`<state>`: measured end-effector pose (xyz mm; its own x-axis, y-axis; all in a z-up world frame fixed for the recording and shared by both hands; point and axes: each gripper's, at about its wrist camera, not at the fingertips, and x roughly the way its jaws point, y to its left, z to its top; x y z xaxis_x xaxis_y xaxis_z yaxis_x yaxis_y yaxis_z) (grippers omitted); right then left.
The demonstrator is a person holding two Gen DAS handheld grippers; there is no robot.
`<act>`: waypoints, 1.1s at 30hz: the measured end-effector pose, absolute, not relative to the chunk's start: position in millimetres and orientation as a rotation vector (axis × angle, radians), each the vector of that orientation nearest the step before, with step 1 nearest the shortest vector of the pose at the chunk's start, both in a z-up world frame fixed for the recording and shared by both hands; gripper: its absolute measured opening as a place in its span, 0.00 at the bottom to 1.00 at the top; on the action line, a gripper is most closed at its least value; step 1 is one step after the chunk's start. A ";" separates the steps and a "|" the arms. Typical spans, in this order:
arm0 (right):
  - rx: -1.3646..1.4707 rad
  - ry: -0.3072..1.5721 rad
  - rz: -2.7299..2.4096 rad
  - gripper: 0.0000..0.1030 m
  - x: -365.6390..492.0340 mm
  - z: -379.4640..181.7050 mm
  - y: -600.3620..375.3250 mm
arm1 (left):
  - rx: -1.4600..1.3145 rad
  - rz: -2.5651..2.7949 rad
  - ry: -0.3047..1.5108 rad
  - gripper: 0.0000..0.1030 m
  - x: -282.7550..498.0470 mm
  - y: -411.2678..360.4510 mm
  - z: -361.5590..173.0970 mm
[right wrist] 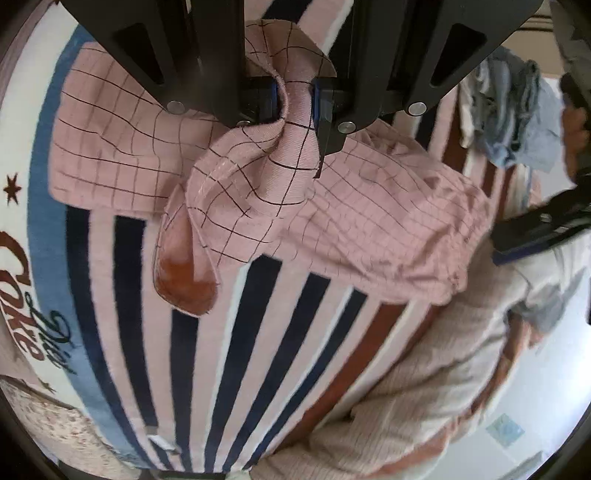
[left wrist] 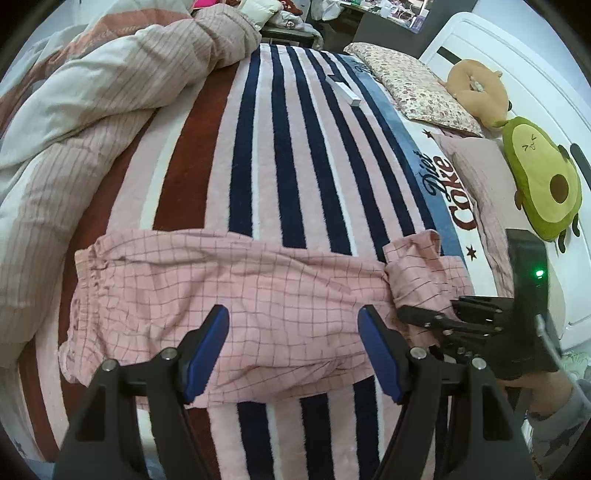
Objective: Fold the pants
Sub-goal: 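Lay the waistband over the legs with the right gripper and release it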
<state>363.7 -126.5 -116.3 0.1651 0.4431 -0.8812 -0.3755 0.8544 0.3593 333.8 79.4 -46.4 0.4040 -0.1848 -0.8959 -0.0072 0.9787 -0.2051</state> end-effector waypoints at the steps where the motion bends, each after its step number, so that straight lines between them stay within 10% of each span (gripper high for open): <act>1: 0.054 1.283 0.583 0.12 362.4 -120.6 -122.2 | -0.187 -0.112 1.153 0.66 332.4 80.0 -47.3; 6: 0.142 1.340 0.630 0.36 356.8 -129.3 -120.8 | -0.197 -0.111 1.165 0.66 329.8 79.0 -51.6; 28: 0.186 1.286 0.438 0.39 330.8 -108.8 -245.3 | -0.257 -0.217 1.285 0.66 370.4 -26.7 -138.0; 30: 0.180 1.291 0.443 0.39 328.8 -111.2 -247.4 | -0.247 -0.187 1.284 0.42 372.2 -28.7 -144.4; 31: 0.179 1.292 0.445 0.39 327.0 -111.8 -248.6 | -0.240 -0.167 1.286 0.07 373.1 -28.1 -147.1; 33: 0.179 1.295 0.449 0.39 325.8 -112.3 -250.1 | -0.264 -0.145 1.264 0.06 372.3 -19.6 -144.4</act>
<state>325.8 -250.1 -112.3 0.2014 0.4172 -0.8862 -0.2205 0.9008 0.3740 372.3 -19.6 -144.4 0.2987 -0.2524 -0.9204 -0.0366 0.9606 -0.2754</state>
